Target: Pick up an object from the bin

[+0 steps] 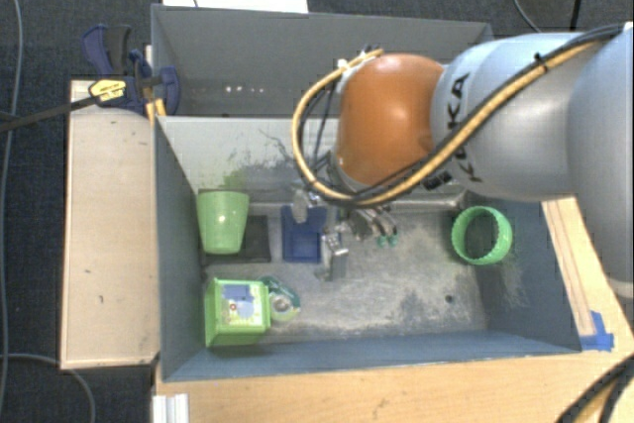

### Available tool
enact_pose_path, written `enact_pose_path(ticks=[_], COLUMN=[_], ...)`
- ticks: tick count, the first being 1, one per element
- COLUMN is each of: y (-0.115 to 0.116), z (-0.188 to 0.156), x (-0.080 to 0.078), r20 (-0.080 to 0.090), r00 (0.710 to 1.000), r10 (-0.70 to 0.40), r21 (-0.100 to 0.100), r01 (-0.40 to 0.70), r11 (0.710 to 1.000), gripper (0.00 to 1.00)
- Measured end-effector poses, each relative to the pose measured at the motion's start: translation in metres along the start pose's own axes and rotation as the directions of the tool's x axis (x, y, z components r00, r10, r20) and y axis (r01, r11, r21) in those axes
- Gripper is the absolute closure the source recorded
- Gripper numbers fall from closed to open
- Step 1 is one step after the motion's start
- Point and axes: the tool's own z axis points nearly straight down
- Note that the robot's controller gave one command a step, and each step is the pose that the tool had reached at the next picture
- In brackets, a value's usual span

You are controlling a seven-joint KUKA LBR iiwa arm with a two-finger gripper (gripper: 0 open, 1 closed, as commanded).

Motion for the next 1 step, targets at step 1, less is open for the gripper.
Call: enact_pose_path(ticks=[1], y=[-0.0082], z=[0.0034], x=[-0.0013], r20=[0.000], r00=[1.000], r10=[0.000], r21=[0.001], r01=[0.000], r11=[1.000], gripper=[0.00])
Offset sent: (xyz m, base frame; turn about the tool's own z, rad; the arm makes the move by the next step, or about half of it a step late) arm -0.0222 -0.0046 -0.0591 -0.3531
